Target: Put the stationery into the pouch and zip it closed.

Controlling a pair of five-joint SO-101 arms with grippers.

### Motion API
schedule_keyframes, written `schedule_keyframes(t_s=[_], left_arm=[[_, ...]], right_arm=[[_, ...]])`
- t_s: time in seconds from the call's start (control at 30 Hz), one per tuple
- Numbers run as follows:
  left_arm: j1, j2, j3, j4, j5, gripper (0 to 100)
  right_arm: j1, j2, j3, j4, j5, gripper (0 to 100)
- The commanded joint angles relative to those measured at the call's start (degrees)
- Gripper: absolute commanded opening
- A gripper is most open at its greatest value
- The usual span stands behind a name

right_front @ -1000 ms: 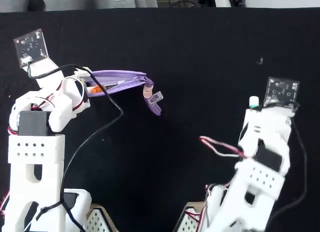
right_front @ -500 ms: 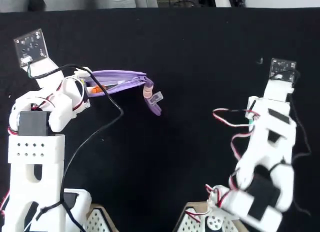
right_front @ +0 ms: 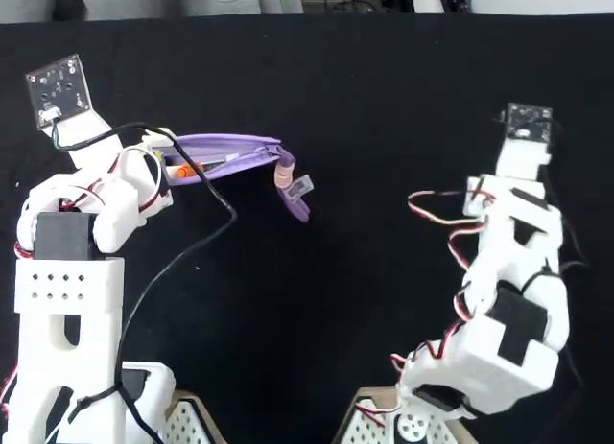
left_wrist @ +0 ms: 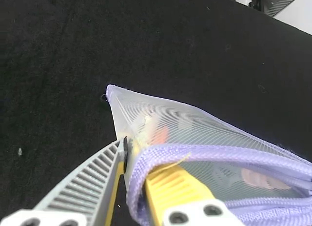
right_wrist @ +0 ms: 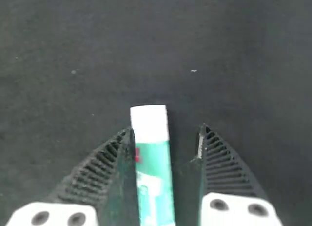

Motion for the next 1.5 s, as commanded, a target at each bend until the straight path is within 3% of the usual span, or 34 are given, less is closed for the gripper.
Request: schedule_keyframes(t_s=[0.0, 0.2, 0.37, 0.53, 0.73, 1.0, 1.2, 1.47], left_arm=[[-0.22, -0.09, 0.04, -1.05, 0.44, 3], [-0.22, -0.09, 0.13, -0.88, 0.44, 3], [-0.22, -0.09, 0.13, -0.88, 0.44, 3], [-0.22, -0.09, 0.13, -0.88, 0.44, 3], [-0.22, -0.09, 0.13, -0.88, 0.44, 3], [-0.22, -0.09, 0.13, -0.88, 0.44, 3], [-0.22, -0.09, 1.01, -1.14, 0.44, 3], [-0.13, -0.09, 1.27, -1.23, 0.44, 3]], right_arm=[[-2.9, 1.36, -4.79, -1.23, 0.09, 20.1], [-2.64, 9.1, -9.71, -1.14, -0.09, 19.8], [-2.02, 13.14, -12.18, -1.05, 0.18, 9.8], [-0.53, 10.59, -12.35, -0.44, -0.7, 1.7], [-1.05, 3.21, -12.35, 3.34, -2.46, 1.2], [-8.97, -13.41, -11.91, 10.81, -2.55, 1.2], [-15.56, -26.77, -11.91, 13.19, -9.93, 1.1], [-27.52, -40.04, -10.59, 14.15, -13.54, 1.1]])
